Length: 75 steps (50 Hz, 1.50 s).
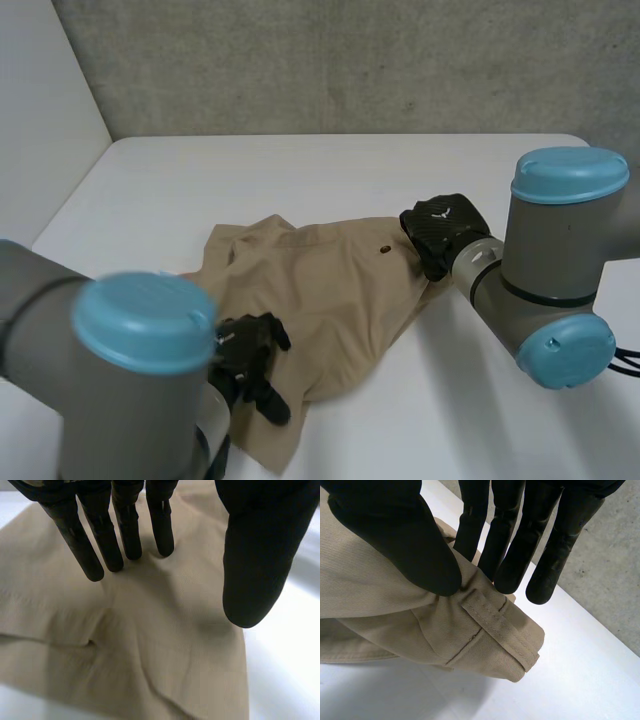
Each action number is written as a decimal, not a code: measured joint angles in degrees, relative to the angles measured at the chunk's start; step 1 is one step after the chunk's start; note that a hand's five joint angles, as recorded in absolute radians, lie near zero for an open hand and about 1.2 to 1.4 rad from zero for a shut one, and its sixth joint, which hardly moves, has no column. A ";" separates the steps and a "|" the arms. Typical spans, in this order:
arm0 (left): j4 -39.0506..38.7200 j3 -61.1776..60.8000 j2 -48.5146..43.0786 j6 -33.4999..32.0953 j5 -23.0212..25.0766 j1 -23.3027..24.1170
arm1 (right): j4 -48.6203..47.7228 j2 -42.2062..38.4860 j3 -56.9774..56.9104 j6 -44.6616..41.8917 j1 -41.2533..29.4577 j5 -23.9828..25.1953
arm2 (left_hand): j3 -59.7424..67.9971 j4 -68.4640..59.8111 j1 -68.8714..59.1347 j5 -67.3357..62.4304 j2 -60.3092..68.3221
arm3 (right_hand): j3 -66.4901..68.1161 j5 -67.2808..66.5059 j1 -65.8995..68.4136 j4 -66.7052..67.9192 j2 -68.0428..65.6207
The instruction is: Fold the shorts.
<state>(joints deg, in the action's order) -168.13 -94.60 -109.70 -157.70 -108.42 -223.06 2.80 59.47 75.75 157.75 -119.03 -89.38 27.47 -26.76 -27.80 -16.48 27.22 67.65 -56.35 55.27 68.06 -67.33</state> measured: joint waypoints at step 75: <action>-7.32 18.41 29.69 -41.20 13.51 -17.19 | 16.57 27.17 -11.38 -4.23 0.46 4.07 | 40.52 -41.69 -36.92 -39.90 41.35 | 0.00 -0.23 0.28 0.00 0.00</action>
<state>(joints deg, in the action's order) -175.45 -76.20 -80.02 -198.90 -94.92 -240.25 19.37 86.64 64.38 153.52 -118.57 -85.31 67.99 -68.45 -64.72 -56.39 68.57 67.65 -56.59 55.56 68.06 -67.33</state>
